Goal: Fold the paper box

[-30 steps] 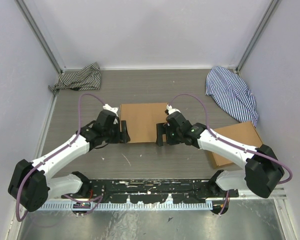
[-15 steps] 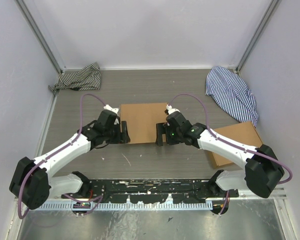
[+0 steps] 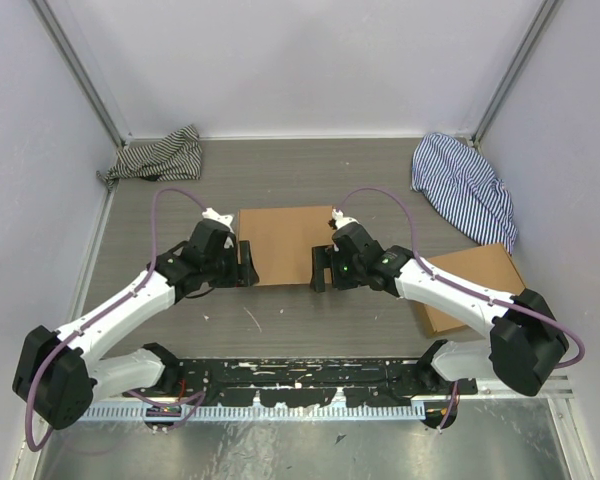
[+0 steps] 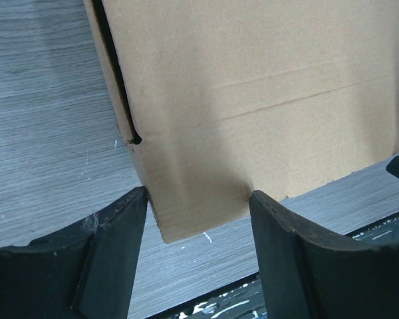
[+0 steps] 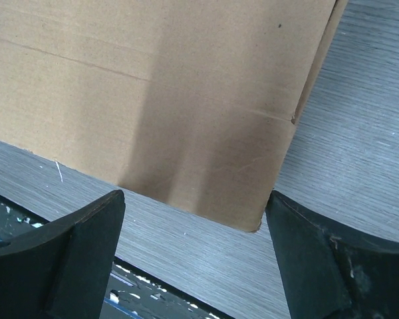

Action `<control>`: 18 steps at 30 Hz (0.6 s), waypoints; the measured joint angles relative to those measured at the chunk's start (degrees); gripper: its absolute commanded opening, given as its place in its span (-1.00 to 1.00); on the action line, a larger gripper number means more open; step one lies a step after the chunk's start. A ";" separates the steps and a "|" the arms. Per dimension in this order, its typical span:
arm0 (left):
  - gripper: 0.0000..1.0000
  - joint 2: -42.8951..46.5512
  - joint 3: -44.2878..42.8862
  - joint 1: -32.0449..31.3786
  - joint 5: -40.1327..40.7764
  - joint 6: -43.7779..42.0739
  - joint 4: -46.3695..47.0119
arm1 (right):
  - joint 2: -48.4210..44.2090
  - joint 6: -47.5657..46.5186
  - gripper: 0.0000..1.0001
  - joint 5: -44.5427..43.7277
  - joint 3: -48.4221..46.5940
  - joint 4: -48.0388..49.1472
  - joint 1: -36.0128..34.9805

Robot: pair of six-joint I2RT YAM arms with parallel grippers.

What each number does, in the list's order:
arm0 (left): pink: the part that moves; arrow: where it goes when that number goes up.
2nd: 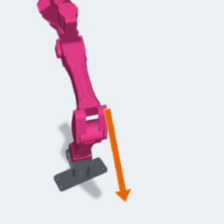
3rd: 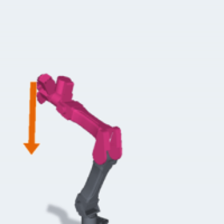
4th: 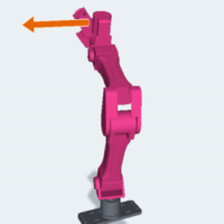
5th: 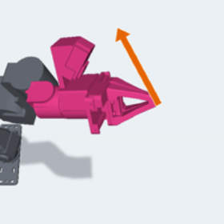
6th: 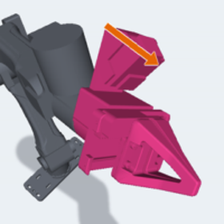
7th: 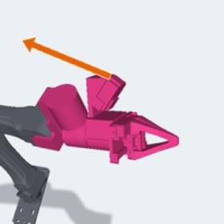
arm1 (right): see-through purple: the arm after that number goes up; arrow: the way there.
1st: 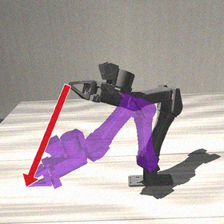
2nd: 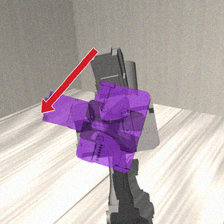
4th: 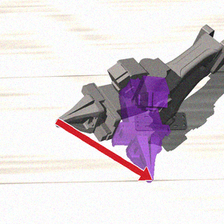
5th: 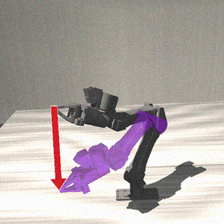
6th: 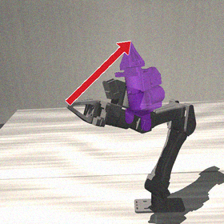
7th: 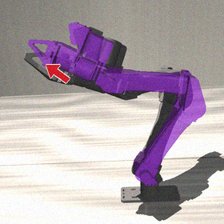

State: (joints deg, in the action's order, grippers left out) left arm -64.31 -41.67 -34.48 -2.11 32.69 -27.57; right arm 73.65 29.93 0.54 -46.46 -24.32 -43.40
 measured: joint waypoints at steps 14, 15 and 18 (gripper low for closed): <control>0.37 -1.27 -0.02 0.00 0.04 0.17 0.02 | 0.48 -0.02 0.73 0.00 0.37 0.96 0.00; 0.37 -1.73 -0.02 0.00 0.04 0.17 0.04 | 0.83 -0.04 0.71 -0.02 0.52 1.22 0.00; 0.37 -2.82 0.00 0.00 0.04 0.17 0.20 | 2.08 -0.04 0.68 -0.20 0.96 1.86 0.00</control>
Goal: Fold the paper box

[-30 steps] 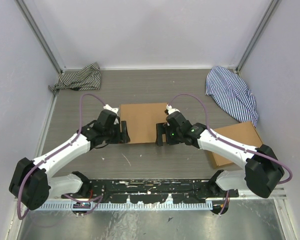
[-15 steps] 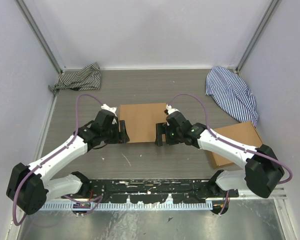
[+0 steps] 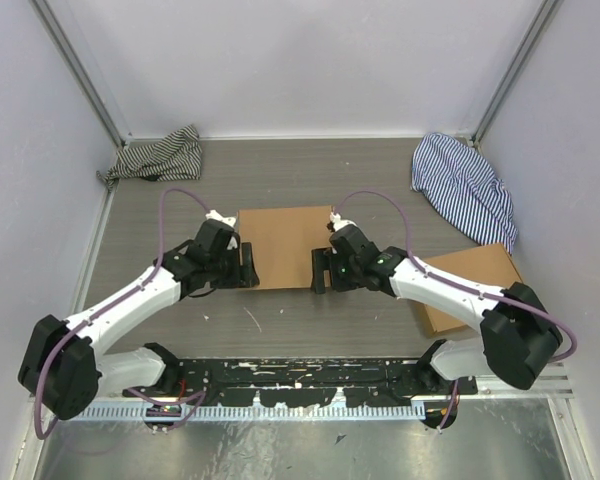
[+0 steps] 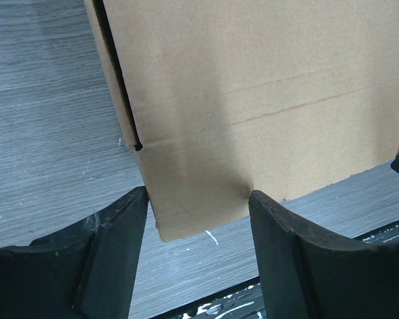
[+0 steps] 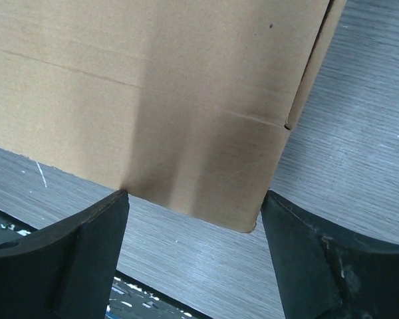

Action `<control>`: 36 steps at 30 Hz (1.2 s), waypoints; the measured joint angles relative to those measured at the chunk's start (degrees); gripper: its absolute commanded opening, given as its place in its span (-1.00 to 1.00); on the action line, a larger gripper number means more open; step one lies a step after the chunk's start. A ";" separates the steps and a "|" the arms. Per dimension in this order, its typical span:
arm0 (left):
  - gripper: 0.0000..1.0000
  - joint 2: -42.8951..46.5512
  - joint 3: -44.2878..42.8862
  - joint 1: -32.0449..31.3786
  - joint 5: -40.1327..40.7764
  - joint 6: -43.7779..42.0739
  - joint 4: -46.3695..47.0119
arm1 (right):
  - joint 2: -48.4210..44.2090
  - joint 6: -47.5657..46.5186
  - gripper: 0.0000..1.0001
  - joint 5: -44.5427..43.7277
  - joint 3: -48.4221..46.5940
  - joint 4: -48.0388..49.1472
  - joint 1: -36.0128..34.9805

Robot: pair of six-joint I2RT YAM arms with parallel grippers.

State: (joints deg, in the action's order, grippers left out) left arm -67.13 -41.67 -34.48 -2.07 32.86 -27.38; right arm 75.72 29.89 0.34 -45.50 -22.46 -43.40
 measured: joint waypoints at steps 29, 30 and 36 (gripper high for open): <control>0.25 -4.76 0.79 0.00 3.39 -0.22 2.25 | 2.12 -3.08 0.81 -3.58 -0.50 -2.21 -2.60; 0.22 -3.08 0.79 0.00 3.54 -0.22 1.99 | 0.83 -3.39 0.81 -3.78 -1.51 -3.50 -2.99; -0.87 6.49 0.52 0.00 4.39 0.15 -1.77 | -3.34 -5.95 -0.50 -6.64 -12.07 -7.50 -3.50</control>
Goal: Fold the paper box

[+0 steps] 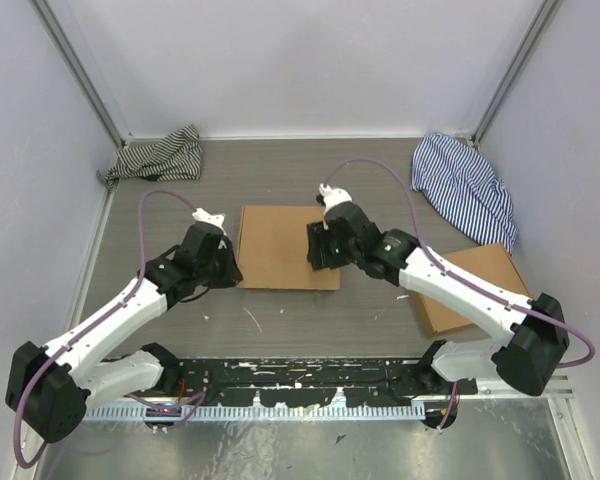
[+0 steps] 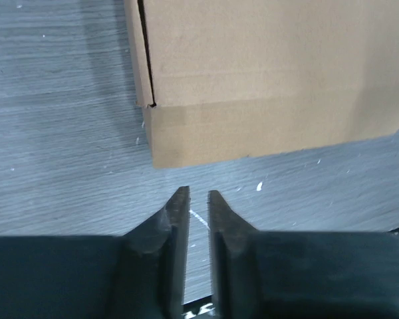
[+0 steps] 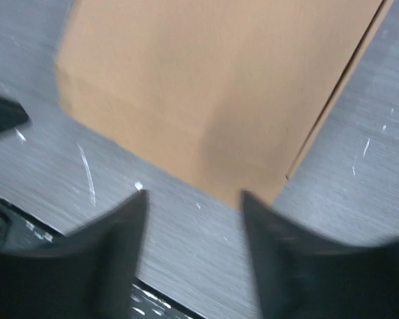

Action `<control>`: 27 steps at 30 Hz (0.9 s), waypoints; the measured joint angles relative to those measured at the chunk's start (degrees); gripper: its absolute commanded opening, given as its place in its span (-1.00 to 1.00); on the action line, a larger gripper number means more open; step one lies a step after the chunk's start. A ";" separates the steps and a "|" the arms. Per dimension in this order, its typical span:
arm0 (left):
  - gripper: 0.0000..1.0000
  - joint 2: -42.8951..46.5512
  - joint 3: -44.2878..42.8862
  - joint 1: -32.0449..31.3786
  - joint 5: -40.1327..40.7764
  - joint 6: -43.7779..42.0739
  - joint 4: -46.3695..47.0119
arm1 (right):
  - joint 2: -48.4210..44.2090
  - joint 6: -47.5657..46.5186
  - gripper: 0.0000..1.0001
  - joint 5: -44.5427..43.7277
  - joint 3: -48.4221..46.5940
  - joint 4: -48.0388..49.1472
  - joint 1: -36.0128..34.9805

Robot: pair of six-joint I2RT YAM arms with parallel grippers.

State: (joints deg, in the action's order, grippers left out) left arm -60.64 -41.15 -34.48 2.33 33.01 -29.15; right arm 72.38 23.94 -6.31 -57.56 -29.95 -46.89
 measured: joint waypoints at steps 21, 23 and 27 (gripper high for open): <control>-1.00 -0.90 9.97 -0.02 -4.48 1.25 9.81 | 60.72 -11.04 -0.89 3.52 -58.14 5.95 13.20; -1.00 -1.95 9.99 -0.02 -4.22 1.25 10.86 | 63.69 -11.72 -0.89 5.05 -58.29 5.18 13.55; -1.00 -5.03 9.99 -0.02 -3.58 1.22 12.87 | 65.68 -12.87 -0.88 8.52 -58.29 2.51 13.68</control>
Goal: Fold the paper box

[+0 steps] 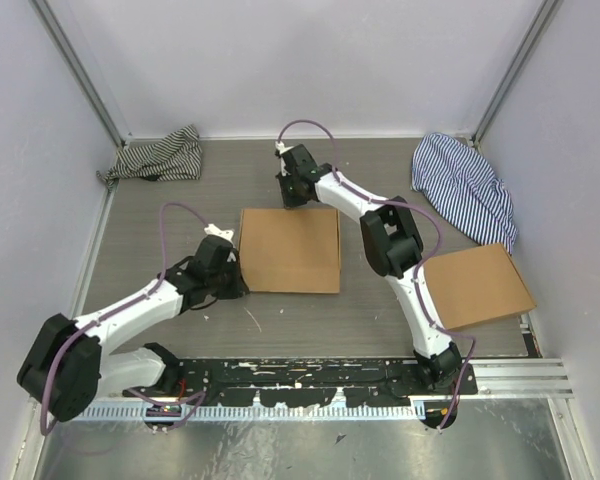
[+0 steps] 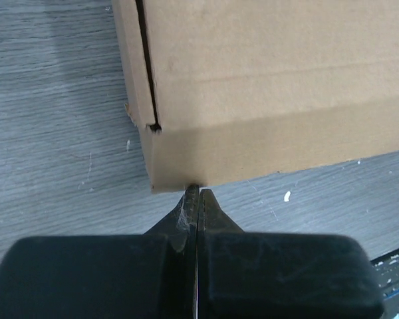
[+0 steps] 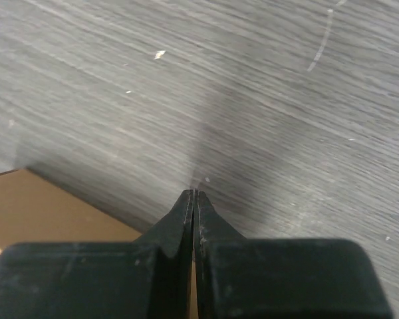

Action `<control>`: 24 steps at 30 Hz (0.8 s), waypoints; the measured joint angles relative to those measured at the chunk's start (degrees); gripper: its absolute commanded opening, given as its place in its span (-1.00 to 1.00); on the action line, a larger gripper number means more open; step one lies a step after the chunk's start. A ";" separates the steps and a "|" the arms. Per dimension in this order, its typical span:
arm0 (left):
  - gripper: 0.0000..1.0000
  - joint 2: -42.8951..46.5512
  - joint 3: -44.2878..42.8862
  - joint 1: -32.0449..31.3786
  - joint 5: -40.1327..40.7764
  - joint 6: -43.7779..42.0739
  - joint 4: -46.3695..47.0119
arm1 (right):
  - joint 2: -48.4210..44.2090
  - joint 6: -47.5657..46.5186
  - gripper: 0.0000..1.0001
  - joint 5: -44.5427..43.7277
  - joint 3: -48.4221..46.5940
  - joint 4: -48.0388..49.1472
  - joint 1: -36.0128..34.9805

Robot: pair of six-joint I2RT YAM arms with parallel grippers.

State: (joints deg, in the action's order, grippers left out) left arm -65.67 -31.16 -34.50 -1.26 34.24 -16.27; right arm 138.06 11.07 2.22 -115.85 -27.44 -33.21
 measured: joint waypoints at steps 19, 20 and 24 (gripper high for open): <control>-1.00 -11.78 -2.89 -2.82 7.08 2.64 1.99 | -4.57 -10.91 -0.82 7.63 6.23 -1.18 -2.58; -1.00 -11.32 -2.54 -3.50 7.45 2.73 1.95 | -4.66 -10.29 -0.82 7.45 6.38 -1.11 -2.64; -1.00 -5.88 -0.04 -5.62 7.30 2.99 1.33 | -6.67 -6.08 -0.79 8.44 9.90 -0.42 -2.56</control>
State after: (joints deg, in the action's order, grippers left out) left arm -71.55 -31.20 -40.12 6.04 37.23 -14.94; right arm 131.39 4.99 10.66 -105.95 -27.86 -35.77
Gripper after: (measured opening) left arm 0.006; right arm 0.098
